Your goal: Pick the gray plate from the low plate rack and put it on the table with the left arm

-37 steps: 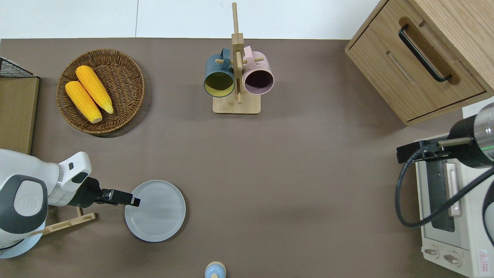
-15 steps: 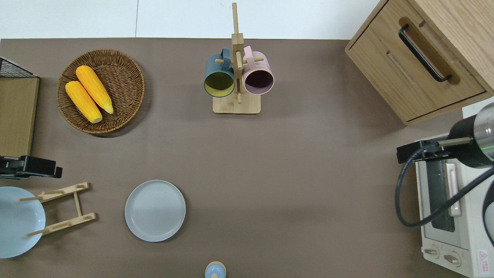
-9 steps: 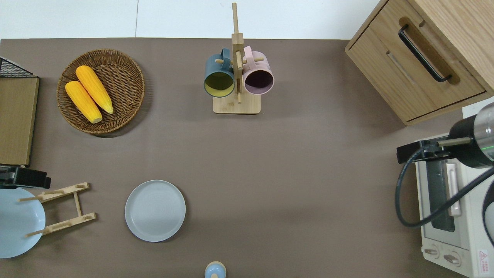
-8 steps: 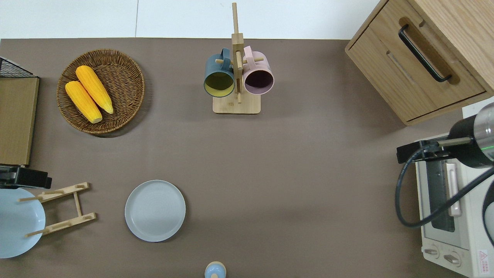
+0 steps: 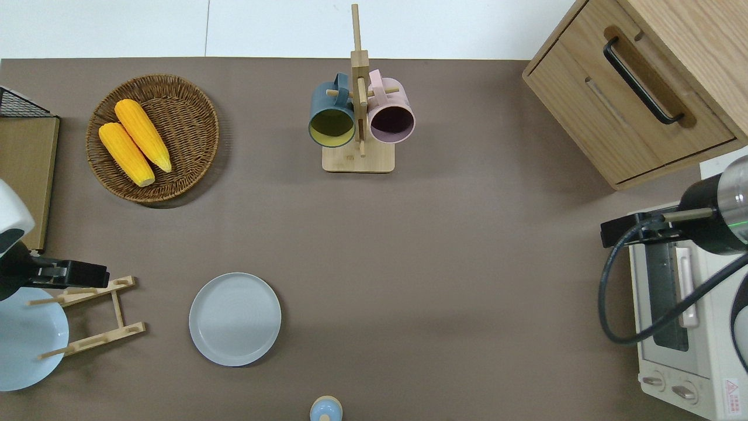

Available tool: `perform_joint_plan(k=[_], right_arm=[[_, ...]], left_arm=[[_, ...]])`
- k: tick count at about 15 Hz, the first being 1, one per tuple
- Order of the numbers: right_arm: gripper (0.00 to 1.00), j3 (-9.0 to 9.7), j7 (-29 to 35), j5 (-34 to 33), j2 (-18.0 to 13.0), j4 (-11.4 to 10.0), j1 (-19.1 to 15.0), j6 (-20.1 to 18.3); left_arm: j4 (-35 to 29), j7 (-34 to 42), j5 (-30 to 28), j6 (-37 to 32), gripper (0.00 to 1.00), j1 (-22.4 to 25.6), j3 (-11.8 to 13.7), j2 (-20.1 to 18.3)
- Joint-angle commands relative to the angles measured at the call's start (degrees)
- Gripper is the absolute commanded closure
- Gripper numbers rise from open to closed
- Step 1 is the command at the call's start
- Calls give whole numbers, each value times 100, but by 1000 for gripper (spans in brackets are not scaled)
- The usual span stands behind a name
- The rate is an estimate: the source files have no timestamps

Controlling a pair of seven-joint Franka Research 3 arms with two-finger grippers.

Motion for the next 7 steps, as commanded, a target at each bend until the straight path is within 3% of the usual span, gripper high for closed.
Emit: perform_joint_plan(k=[1,7], right_arm=[[13,38,-8,43,-14,35,-41,-83],[11,29,1,43,-14,35,-41,-83]], left_arm=[[-378,-96,129,208,0,-81,-100,-285],[-360,-158,147,198,0,-72,-163,-294]])
